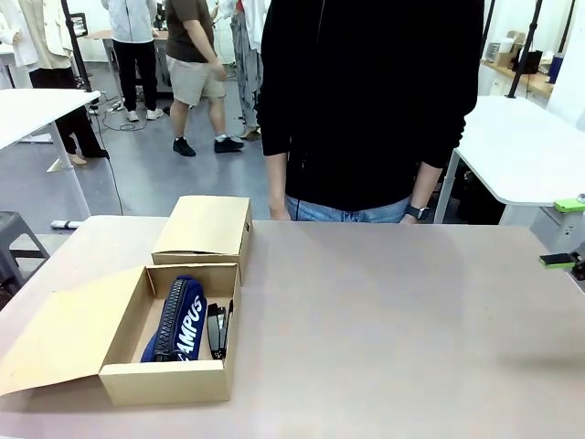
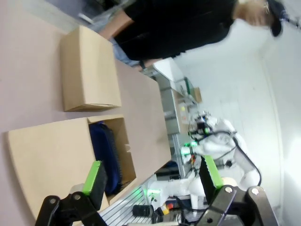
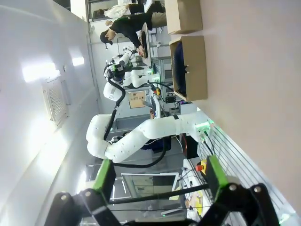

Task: Place items inside the box.
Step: Close the lid of the Mailer Box closest to the robot.

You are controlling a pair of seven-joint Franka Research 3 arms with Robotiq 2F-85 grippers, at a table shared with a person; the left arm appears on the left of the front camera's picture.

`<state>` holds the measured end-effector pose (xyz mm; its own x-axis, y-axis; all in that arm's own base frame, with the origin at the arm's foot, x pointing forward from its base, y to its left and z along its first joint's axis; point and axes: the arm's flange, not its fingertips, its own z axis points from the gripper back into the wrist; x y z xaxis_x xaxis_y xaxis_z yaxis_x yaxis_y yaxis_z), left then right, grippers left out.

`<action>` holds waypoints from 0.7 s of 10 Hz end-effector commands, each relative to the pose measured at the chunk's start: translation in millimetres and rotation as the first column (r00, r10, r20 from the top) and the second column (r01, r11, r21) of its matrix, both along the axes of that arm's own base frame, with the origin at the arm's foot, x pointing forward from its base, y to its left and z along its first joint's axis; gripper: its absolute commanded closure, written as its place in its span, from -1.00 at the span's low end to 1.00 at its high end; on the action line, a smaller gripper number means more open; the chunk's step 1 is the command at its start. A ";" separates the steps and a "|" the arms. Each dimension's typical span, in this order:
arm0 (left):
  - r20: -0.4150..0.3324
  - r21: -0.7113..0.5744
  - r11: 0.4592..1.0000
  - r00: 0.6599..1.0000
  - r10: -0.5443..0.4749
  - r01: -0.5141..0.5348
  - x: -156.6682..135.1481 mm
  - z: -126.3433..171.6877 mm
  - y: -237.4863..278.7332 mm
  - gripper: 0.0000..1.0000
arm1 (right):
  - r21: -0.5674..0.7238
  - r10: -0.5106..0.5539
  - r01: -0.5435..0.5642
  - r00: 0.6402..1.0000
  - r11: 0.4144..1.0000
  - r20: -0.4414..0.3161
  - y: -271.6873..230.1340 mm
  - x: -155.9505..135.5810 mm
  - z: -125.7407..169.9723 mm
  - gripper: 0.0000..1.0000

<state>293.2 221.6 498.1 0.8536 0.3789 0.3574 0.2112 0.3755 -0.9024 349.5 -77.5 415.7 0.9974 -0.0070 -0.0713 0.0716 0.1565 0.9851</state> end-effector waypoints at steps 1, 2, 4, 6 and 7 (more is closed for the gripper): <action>0.275 0.023 0.948 0.909 -0.312 0.319 -6.2 12.9 -48.3 -1.00 | 0.011 -0.002 0.002 1.000 1.000 -0.020 -0.9 1.2 6.1 -1.00; 0.449 0.145 0.904 0.787 -0.423 0.403 -18.0 11.9 -80.4 -1.00 | 0.011 -0.002 0.002 1.000 1.000 -0.020 -0.9 1.2 6.1 -1.00; 0.778 0.352 0.866 0.403 -0.482 0.356 -26.0 -3.1 -123.6 -1.00 | 0.011 -0.002 0.002 1.000 1.000 -0.020 -0.9 1.2 6.1 -1.00; 0.868 0.468 0.858 0.072 -0.491 0.212 -30.8 -31.0 -119.1 -1.00 | 0.011 -0.002 0.002 1.000 1.000 -0.020 -0.9 1.2 6.1 -1.00; 0.856 0.515 0.847 -0.117 -0.503 0.129 -31.0 -50.0 -108.9 -1.00 | 0.011 -0.002 0.002 1.000 1.000 -0.020 -0.9 1.2 6.1 -1.00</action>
